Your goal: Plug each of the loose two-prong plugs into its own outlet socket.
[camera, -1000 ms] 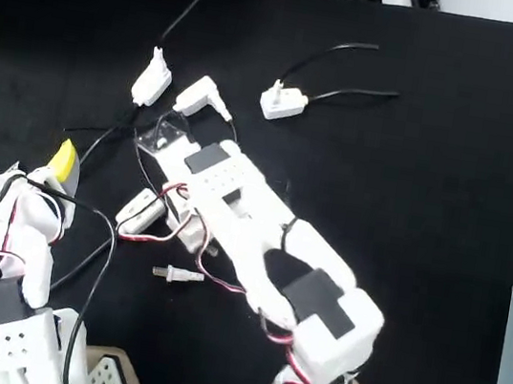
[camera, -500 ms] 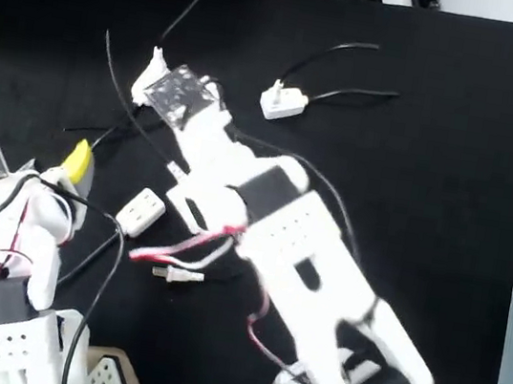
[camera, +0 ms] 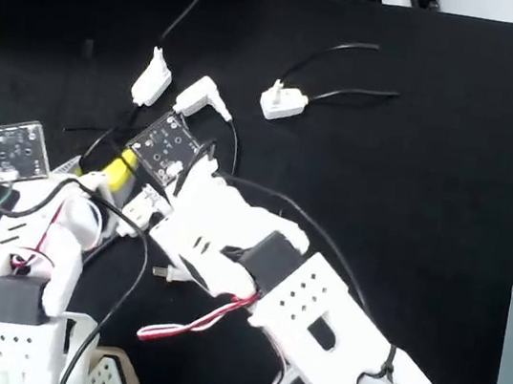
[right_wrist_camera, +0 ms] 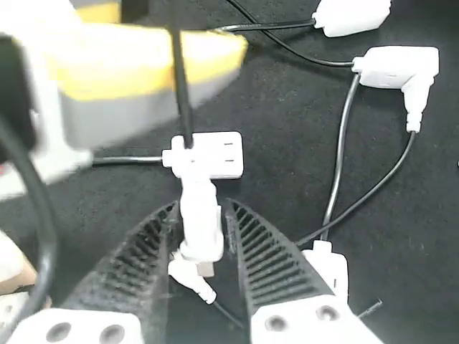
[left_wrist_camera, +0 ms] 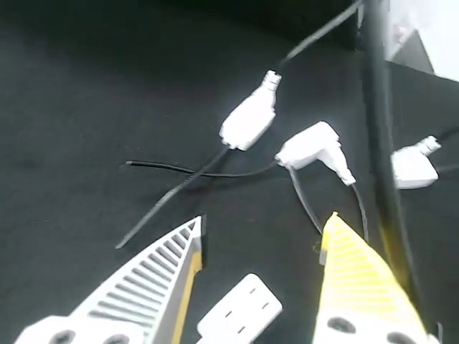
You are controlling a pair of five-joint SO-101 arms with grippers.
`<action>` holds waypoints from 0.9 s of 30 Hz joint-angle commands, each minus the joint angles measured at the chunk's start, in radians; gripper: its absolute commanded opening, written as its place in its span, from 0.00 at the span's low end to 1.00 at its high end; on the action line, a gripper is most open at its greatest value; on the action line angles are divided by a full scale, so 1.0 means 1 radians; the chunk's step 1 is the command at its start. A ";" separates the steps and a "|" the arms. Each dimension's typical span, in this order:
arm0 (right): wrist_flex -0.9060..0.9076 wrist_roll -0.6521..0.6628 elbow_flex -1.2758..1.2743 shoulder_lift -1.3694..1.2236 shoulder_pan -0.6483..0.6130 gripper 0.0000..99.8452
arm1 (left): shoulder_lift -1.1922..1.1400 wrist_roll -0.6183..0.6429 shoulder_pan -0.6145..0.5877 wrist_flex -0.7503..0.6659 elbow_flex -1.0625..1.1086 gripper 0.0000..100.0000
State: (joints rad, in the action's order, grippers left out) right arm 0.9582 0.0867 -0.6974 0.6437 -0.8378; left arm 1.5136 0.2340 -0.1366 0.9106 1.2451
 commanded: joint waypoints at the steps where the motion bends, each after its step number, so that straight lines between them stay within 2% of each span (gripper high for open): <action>1: -0.023 -0.005 0.005 0.027 -0.017 0.01 | 0.009 -0.031 0.054 -0.018 -0.039 0.27; 8: -0.040 -0.006 -0.016 0.025 -0.017 0.01 | 0.009 -0.130 0.143 -0.011 -0.053 0.27; 13: -0.130 0.002 -0.087 0.025 -0.012 0.01 | 0.009 -0.172 0.162 0.017 -0.059 0.27; 18: -0.140 0.002 -0.101 0.025 -0.009 0.01 | 0.049 -0.207 0.182 0.046 -0.051 0.27; 21: -0.144 -0.003 -0.101 0.025 0.009 0.01 | 0.124 -0.203 0.150 0.048 -0.033 0.27; 27: -0.236 -0.006 -0.122 0.005 0.049 0.01 | 0.301 -0.198 -0.038 0.046 0.045 0.26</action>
State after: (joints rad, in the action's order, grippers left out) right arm 0.7879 0.0867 -0.8170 0.6452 -0.8025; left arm 1.7515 0.0361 -0.0982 0.9551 1.2758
